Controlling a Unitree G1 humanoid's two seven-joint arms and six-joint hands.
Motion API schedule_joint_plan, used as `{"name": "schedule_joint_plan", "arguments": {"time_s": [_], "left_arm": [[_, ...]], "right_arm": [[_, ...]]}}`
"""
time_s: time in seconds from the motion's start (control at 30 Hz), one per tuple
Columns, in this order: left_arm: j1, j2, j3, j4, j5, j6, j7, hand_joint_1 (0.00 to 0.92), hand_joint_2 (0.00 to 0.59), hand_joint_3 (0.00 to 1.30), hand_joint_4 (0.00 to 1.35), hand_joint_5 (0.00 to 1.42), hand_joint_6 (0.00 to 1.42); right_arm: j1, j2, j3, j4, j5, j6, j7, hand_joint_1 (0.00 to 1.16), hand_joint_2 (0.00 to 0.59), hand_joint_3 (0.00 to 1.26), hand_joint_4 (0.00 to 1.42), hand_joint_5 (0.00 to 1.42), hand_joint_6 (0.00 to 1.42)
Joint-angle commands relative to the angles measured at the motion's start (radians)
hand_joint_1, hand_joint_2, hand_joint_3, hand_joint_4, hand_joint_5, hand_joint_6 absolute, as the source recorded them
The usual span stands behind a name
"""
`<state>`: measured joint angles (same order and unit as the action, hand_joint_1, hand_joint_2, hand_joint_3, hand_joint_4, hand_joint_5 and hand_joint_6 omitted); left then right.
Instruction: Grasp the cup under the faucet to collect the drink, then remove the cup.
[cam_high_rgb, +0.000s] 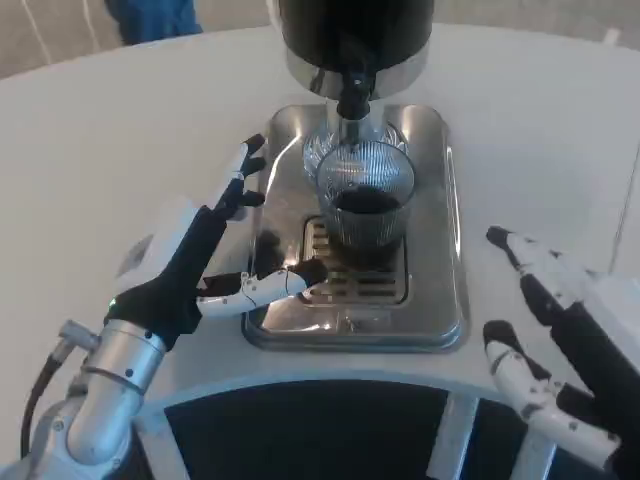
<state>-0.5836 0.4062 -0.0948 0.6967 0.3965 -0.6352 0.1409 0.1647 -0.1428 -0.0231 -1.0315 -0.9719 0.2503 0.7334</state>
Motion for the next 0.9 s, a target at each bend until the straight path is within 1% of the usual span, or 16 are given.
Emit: {"name": "schedule_joint_plan", "arguments": {"time_s": [0.03,0.1,0.3,0.43,0.5,0.63,0.73,0.9], "left_arm": [[-0.004,-0.012,-0.002,0.050,-0.008,-0.053,0.027,0.378,0.051,0.00,0.00,0.24,0.27],[-0.005,-0.016,-0.003,0.064,-0.010,-0.067,0.029,0.394,0.054,0.00,0.00,0.24,0.26],[-0.029,-0.027,-0.003,0.113,-0.024,-0.107,0.011,0.398,0.054,0.00,0.00,0.24,0.27],[-0.051,-0.031,-0.008,0.136,-0.029,-0.119,0.006,0.399,0.054,0.00,0.00,0.24,0.28],[-0.068,-0.034,-0.011,0.150,-0.031,-0.119,0.007,0.400,0.054,0.00,0.00,0.24,0.29],[-0.093,-0.037,-0.015,0.177,-0.033,-0.121,0.009,0.400,0.054,0.00,0.00,0.24,0.29],[-0.115,-0.041,-0.019,0.203,-0.035,-0.125,0.003,0.400,0.054,0.00,0.00,0.25,0.29],[-0.138,-0.047,-0.024,0.239,-0.039,-0.137,-0.008,0.400,0.054,0.00,0.00,0.25,0.29]], "right_arm": [[0.041,0.080,-0.027,-0.016,-0.031,-0.099,0.035,0.10,0.586,0.00,0.00,0.00,0.00],[0.049,0.111,-0.041,-0.016,-0.040,-0.133,0.049,0.10,0.586,0.00,0.00,0.00,0.00],[0.055,0.190,-0.086,-0.016,-0.057,-0.212,0.094,0.11,0.586,0.00,0.00,0.00,0.00],[0.065,0.233,-0.101,-0.016,-0.063,-0.254,0.108,0.11,0.586,0.00,0.00,0.00,0.00],[0.077,0.245,-0.101,-0.016,-0.065,-0.268,0.110,0.11,0.586,0.00,0.00,0.00,0.00],[0.095,0.251,-0.105,-0.016,-0.063,-0.282,0.110,0.11,0.586,0.00,0.00,0.00,0.00],[0.104,0.243,-0.111,-0.016,-0.064,-0.285,0.109,0.10,0.586,0.00,0.00,0.00,0.00],[0.097,0.200,-0.124,-0.016,-0.080,-0.264,0.120,0.10,0.586,0.00,0.00,0.00,0.00]]}}
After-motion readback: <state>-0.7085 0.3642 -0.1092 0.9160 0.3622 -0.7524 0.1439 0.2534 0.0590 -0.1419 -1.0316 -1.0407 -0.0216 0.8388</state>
